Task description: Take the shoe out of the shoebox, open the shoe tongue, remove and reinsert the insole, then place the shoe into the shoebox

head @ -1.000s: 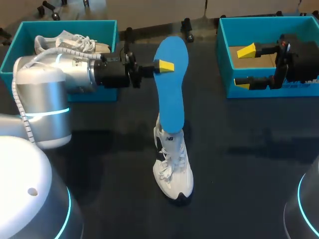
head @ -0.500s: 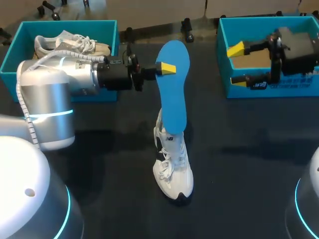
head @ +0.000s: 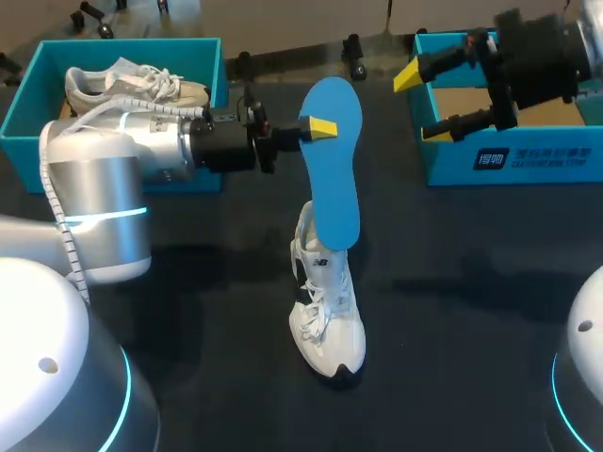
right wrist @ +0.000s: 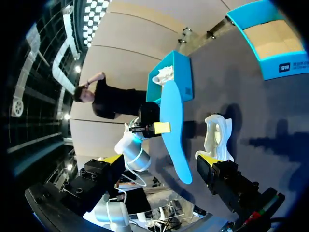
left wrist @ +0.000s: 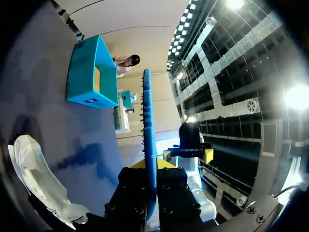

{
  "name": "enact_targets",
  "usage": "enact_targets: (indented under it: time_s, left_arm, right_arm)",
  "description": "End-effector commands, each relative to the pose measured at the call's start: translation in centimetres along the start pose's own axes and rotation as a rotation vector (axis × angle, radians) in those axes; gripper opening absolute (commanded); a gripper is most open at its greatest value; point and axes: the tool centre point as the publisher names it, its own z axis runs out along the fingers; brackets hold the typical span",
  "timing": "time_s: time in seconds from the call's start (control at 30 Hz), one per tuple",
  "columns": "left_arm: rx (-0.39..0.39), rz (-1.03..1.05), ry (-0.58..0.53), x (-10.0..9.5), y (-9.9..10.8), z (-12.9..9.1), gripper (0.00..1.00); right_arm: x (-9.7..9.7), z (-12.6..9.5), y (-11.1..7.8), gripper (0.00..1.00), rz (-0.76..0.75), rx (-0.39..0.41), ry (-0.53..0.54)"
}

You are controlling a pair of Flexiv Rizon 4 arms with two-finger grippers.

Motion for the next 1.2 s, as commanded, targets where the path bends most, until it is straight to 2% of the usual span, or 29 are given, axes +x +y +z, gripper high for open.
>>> enact_targets:
  time_s: [0.03,0.4,0.57,1.03,1.1,1.13,1.2]
  left_arm:
    - [0.016,0.000,0.007,-0.6,-0.4,0.3,0.00]
    - [0.044,-0.014,0.016,-1.0,-1.2,0.4,0.00]
    - [0.048,-0.024,0.014,-0.9,-1.4,0.4,0.00]
    - [0.049,-0.022,0.012,-0.8,-1.4,0.5,0.00]
    - [0.049,-0.022,0.012,-0.8,-1.4,0.5,0.00]
    - [0.049,-0.022,0.012,-0.8,-1.4,0.5,0.00]
    - [0.049,-0.022,0.012,-0.8,-1.4,0.5,0.00]
  right_arm:
    - [1.3,0.2,0.1,1.00,0.001,0.004,-0.171]
    - [2.7,1.1,-0.3,1.00,-0.015,0.038,-0.318]
    - [3.6,1.4,-0.6,1.00,-0.028,0.022,-0.436]
    - [3.6,1.4,-0.6,1.00,-0.028,0.022,-0.436]
    - [3.9,2.1,-0.3,1.00,-0.042,0.050,-0.528]
    - [4.2,2.4,-0.2,1.00,-0.101,0.001,-0.555]
    - [4.5,3.0,0.1,1.00,-0.160,-0.020,-0.609]
